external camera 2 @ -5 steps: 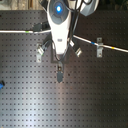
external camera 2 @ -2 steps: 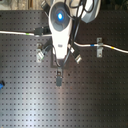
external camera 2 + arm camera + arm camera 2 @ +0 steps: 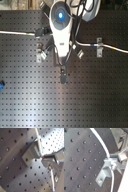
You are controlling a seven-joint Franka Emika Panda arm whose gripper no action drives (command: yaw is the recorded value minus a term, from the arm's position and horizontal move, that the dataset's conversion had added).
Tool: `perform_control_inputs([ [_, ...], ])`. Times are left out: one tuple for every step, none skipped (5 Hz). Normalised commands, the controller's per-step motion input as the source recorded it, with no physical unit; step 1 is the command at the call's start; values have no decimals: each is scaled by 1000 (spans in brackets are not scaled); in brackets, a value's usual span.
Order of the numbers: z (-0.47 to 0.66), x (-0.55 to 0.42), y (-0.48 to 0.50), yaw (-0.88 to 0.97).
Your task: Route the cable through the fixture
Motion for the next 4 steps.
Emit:
perform_control_inputs([
  [330,-157,-1,-160],
  [404,-146,123,-26],
  [408,-156,103,-183],
  [287,-132,101,-183],
])
